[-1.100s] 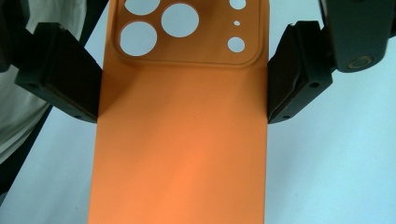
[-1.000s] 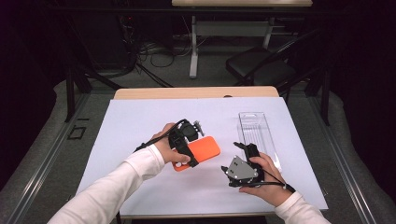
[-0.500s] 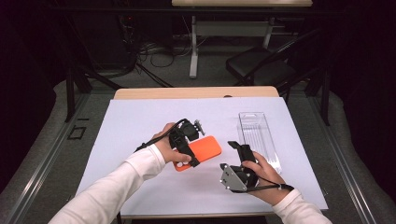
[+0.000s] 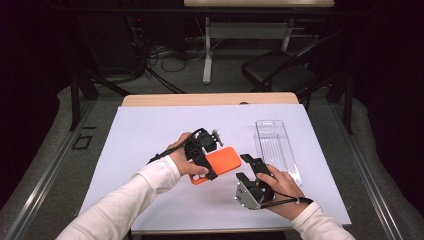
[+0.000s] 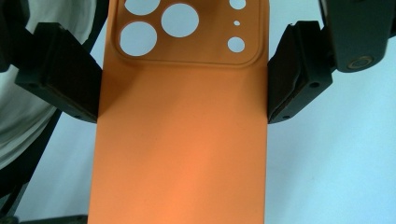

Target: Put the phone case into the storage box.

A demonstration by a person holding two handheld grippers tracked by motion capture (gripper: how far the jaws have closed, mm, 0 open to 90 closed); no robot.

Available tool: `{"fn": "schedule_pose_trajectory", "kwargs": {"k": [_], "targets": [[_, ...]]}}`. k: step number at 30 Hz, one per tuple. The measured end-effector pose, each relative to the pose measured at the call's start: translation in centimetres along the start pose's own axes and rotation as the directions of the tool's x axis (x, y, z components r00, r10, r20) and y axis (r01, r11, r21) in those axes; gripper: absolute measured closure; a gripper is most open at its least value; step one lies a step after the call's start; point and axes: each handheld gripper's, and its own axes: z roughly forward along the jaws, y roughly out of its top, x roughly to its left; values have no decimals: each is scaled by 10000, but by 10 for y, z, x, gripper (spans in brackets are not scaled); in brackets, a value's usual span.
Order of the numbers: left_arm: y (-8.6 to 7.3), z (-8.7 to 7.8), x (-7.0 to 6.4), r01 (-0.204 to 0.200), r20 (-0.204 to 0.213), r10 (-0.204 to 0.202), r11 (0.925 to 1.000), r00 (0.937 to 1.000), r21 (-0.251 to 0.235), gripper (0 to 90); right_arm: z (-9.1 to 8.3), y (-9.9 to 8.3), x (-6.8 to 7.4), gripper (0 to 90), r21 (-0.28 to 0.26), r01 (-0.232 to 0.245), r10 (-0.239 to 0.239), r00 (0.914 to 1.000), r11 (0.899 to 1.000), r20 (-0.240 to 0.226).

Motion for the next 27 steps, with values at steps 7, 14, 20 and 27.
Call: {"fn": "schedule_pose_trajectory", "kwargs": {"k": [7,14,20,27], "targets": [[3,0,-3,-73,55,72,10000,10000,51,158,3,-2,1,362,-101,332,-330,9993,9994,179],[5,1,-6,-159,103,158,9998,9998,70,158,5,-1,2,382,50,468,-469,9986,9989,238],[6,1,-8,-189,153,188,9998,9997,31,158,7,0,3,400,-124,526,-523,9983,9985,244],[9,1,-11,-287,237,285,9996,9993,62,158,8,1,2,432,-241,441,-439,9990,9987,107]]}}
